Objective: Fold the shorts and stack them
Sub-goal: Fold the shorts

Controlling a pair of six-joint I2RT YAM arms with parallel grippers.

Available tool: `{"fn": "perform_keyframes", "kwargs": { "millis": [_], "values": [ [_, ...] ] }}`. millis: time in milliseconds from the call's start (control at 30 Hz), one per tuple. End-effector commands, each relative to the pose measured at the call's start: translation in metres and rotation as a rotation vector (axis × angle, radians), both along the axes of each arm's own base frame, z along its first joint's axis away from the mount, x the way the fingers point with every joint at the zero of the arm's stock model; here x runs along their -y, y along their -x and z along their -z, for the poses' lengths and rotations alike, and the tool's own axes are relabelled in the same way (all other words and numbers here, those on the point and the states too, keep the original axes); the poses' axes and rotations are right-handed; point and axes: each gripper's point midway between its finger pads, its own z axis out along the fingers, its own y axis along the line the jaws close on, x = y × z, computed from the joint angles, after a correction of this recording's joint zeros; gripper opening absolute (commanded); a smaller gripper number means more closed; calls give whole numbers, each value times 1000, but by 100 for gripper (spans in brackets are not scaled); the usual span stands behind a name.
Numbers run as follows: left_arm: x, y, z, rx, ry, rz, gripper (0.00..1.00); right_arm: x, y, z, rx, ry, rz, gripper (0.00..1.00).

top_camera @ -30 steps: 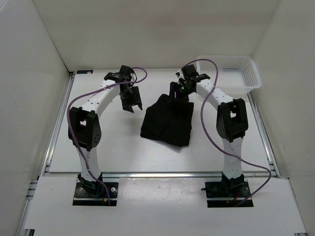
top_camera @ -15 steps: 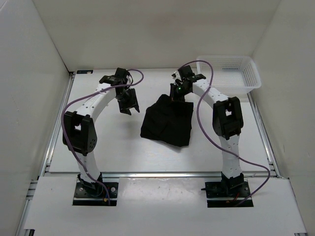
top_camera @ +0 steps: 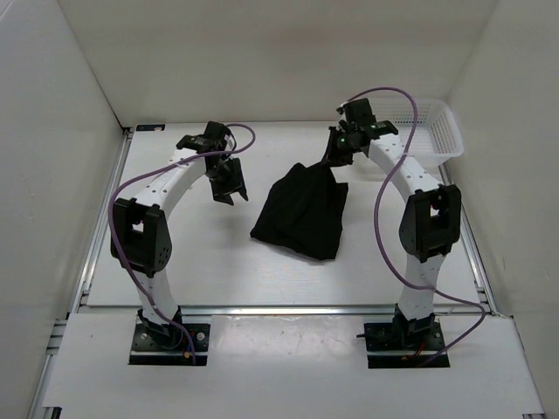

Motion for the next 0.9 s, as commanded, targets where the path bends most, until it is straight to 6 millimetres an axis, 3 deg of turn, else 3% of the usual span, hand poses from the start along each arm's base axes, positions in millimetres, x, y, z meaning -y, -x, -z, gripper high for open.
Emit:
{"fn": "perform_keyframes", "kwargs": {
  "millis": [0, 100, 333, 433, 467, 500, 667, 700, 767, 800, 867],
  "values": [
    [7, 0, -25, 69, 49, 28, 57, 26, -16, -3, 16, 18, 98, 0],
    [21, 4, -21, 48, 65, 64, 57, 36, -27, -13, 51, 16, 129, 0],
    [57, 7, 8, -9, 100, 143, 60, 70, -31, 24, -25, 96, 221, 1],
    [71, 5, 21, -33, 97, 181, 62, 75, -26, 13, 6, 134, 244, 33],
    [73, 3, 25, -39, 95, 181, 62, 75, -24, 10, 20, 150, 250, 39],
    [74, 0, 27, -42, 94, 181, 62, 80, -24, -7, 70, 176, 276, 40],
    [83, -18, 40, -31, 76, 183, 64, 68, 13, -19, 86, 167, 232, 41],
    [84, -21, 42, -33, 75, 183, 64, 68, 27, -1, 39, 167, 212, 41],
    [87, -21, 55, -67, 76, 177, 64, 62, 42, 7, 9, 124, 185, 43],
    [88, -23, 59, -66, 77, 177, 64, 53, 61, 23, -55, 76, 132, 51],
    [90, -24, 64, -71, 84, 180, 64, 42, 74, 34, -104, 17, 79, 59]
  ]
}}
